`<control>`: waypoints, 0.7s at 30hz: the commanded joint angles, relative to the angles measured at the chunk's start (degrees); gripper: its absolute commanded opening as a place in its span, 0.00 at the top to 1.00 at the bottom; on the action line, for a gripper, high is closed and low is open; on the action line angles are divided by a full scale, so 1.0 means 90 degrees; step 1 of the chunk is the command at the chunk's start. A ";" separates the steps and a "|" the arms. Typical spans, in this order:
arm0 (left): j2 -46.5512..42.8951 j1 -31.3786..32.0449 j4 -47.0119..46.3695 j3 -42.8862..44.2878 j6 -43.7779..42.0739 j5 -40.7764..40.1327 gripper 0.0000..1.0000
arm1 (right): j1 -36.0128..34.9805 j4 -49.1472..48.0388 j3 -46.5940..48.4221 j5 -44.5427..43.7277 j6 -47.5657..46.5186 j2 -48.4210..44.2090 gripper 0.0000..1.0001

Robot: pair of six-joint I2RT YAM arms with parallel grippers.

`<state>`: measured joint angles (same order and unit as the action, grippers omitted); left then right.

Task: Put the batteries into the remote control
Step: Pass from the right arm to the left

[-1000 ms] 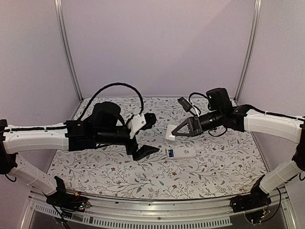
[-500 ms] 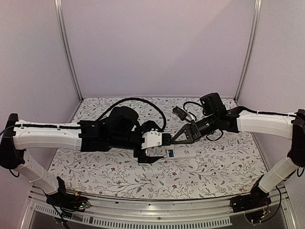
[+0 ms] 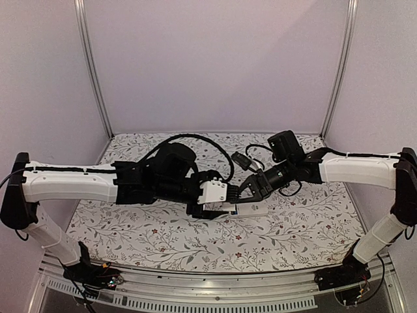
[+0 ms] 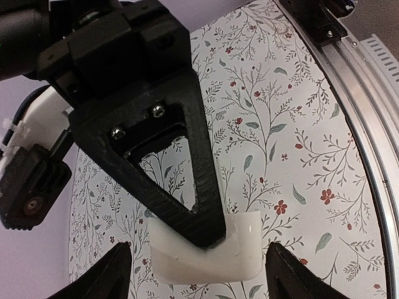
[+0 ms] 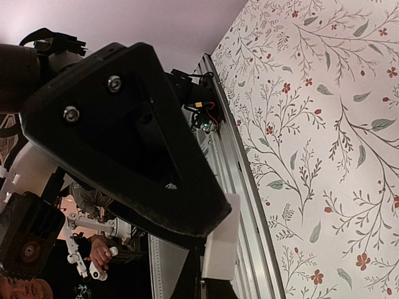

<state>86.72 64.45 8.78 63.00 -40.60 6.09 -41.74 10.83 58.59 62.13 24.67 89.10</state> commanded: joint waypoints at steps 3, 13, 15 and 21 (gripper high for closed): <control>0.0120 0.0095 0.0292 0.0109 -0.0001 0.0090 0.28 | -0.0031 0.0061 0.0155 0.0118 0.0013 0.0091 1.00; 0.0162 0.0095 0.0316 0.0109 0.0017 -0.0050 0.40 | -0.0031 0.0047 0.0159 0.0150 0.0019 0.0107 1.00; 0.0143 0.0095 0.0295 0.0123 0.0040 -0.0070 0.44 | -0.0031 0.0027 0.0160 0.0165 0.0041 0.0133 1.00; 0.0037 0.0092 0.0236 0.0041 0.0278 -0.0130 0.51 | 0.0070 0.0039 0.0136 0.0116 0.0052 0.0127 0.53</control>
<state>87.55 64.51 10.63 63.02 -39.92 5.43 -41.71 11.20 58.65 62.83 25.30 89.60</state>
